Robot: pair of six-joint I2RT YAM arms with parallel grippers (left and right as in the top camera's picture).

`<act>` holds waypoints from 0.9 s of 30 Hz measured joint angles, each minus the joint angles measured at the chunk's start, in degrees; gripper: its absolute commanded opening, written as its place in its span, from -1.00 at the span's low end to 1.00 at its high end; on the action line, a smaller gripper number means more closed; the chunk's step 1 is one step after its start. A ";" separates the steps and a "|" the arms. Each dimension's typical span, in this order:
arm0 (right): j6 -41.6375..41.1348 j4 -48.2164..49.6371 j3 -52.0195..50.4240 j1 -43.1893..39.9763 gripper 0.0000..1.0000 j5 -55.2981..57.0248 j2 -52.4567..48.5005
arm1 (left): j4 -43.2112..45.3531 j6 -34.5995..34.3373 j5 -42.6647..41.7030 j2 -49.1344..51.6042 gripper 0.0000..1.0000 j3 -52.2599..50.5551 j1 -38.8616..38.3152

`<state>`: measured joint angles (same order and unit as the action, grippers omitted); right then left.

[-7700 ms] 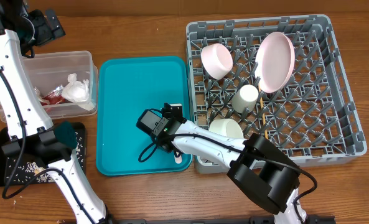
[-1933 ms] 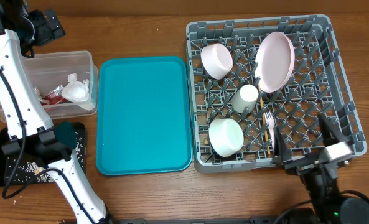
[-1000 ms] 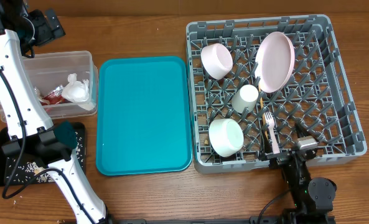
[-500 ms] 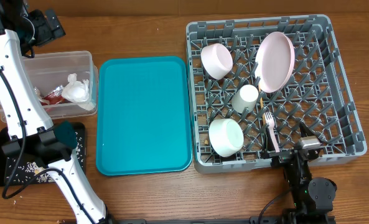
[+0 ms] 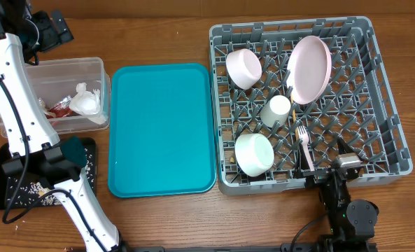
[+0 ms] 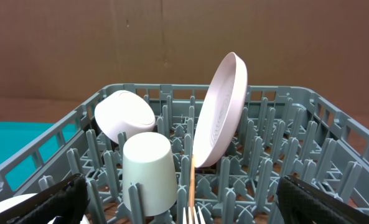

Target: Sort waste into correct bins and load items into the dishwasher

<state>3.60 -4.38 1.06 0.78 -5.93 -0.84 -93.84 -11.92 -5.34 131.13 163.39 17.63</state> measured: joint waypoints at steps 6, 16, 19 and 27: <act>0.00 0.00 0.00 0.00 1.00 0.00 0.00 | 0.00 0.00 0.00 0.00 1.00 0.00 0.00; 0.00 0.00 0.00 0.00 1.00 0.02 0.00 | -0.02 0.00 0.00 0.00 1.00 0.00 0.00; 0.00 0.00 0.00 0.00 1.00 0.00 0.00 | 0.00 0.00 0.00 -0.09 1.00 0.00 0.00; 0.00 -0.02 0.00 0.00 1.00 0.00 0.00 | -0.02 0.00 0.00 -6.58 1.00 -0.68 0.00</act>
<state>3.60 -4.40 1.06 0.78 -5.93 -0.84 -93.86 -11.92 -5.34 124.55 162.71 17.63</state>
